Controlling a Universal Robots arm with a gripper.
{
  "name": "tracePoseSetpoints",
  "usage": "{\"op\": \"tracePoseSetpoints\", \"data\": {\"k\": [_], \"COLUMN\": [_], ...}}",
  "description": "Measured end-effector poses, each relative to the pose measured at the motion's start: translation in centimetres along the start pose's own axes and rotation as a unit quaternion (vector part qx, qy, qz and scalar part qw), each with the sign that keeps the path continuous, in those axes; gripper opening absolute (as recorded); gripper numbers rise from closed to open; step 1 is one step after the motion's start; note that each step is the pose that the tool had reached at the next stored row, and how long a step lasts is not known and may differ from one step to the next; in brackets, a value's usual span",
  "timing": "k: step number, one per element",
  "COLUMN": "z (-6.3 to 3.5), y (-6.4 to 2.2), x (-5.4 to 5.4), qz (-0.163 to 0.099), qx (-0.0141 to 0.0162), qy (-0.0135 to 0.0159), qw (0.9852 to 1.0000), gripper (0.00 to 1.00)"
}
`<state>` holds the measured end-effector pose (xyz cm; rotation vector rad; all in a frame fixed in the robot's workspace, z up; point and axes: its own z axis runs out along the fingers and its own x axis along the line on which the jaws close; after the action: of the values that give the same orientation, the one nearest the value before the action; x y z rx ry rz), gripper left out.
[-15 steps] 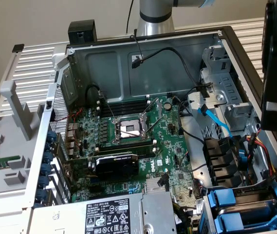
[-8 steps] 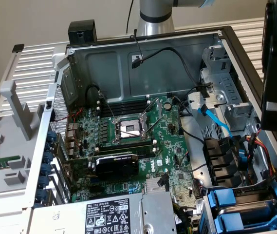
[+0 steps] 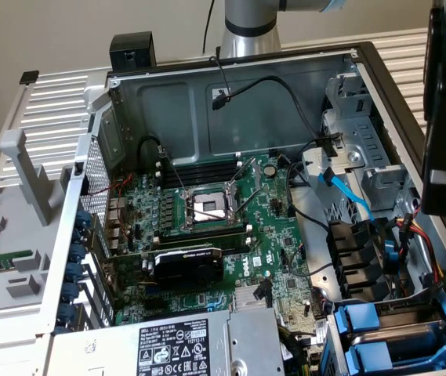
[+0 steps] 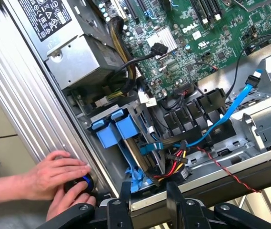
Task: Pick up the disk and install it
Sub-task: 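Insert the first disk wire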
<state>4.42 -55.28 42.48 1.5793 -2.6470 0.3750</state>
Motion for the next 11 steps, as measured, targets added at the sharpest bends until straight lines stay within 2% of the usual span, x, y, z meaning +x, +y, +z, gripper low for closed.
{"op": "tracePoseSetpoints", "data": {"k": [2, 6, 11], "z": [0.06, -0.07, -0.41], "y": [-0.2, -0.42, -0.04], "x": [0.4, 1.2, 1.5], "qz": [0.0, 0.0, -0.01], "qx": [-0.002, -0.0048, -0.0042], "qy": [-0.0037, -0.009, -0.0126], "qw": [1.0, 0.9999, 0.9999], "gripper": [0.43, 0.43, 0.43]}}
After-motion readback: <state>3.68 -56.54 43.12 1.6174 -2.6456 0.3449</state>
